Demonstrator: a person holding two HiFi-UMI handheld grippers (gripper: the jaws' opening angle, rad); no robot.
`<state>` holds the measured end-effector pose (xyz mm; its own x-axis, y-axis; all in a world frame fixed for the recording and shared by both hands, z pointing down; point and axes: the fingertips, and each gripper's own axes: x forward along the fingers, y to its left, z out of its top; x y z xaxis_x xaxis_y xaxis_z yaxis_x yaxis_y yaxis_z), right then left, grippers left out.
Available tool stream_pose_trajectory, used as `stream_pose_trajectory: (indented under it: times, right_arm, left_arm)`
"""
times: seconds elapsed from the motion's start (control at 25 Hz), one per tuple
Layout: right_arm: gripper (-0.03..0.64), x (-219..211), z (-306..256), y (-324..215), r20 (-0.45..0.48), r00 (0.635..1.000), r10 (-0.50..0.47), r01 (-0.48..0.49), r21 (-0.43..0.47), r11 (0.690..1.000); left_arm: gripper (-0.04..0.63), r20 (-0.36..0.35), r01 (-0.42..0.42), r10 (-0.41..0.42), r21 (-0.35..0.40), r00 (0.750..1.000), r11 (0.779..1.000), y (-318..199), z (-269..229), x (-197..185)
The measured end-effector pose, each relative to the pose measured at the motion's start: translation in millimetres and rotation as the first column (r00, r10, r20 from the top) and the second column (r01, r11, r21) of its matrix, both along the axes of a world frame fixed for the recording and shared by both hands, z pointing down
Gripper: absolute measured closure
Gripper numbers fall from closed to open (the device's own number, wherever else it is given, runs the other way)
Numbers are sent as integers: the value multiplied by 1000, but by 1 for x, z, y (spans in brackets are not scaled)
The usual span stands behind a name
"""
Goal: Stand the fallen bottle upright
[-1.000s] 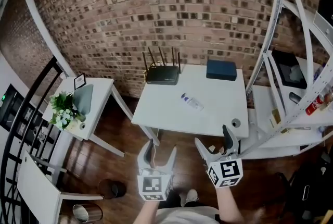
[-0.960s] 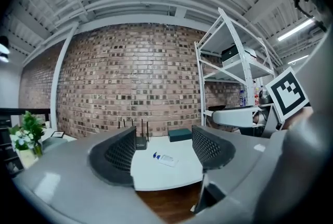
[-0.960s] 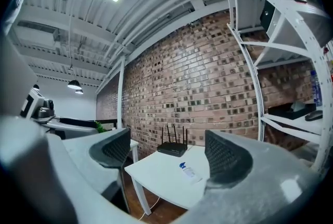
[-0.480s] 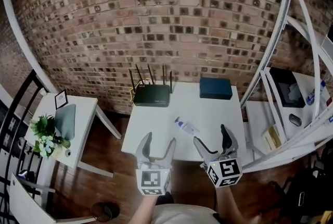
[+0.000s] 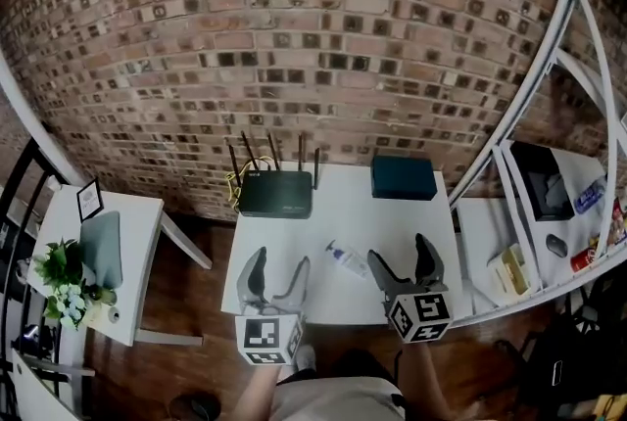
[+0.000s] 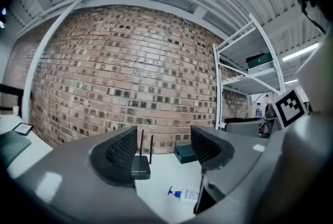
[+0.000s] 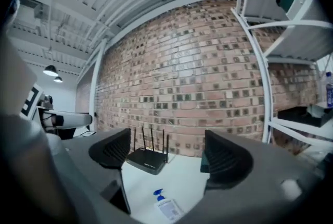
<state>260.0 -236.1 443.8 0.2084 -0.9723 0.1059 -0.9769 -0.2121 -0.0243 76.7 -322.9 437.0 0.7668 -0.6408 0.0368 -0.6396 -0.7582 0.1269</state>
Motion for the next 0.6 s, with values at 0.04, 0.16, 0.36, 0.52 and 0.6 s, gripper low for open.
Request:
stream_pose_trajectory:
  times: [0.04,0.16,0.36,0.52,0.6]
  right_arm:
    - [181,13,5,1,8,1000,24,-24,-15,1000]
    - [181,17,33,-10,-19,1000,-21,19,-100,995]
    - [181,-7,99,-23,-23,990,-140,128,-288,949]
    - [181,-7,152,-38,-97,965,-242,175,-448,877]
    - [181,-3,175,-44,-55,962,-266,209,-473,856]
  left_arm:
    - [267,3,-5,5,5,1000,1000,-2,1,5]
    - [268,17,8,-8,-2,1000,1000,-18,10,12]
    - [268,86,46,-44,-30,995,998,-38,40,9]
    - [268,82,82,-75,-87,994,993,-44,54,2]
    - [278,50,101,-97,-92,994,991,-44,48,-4]
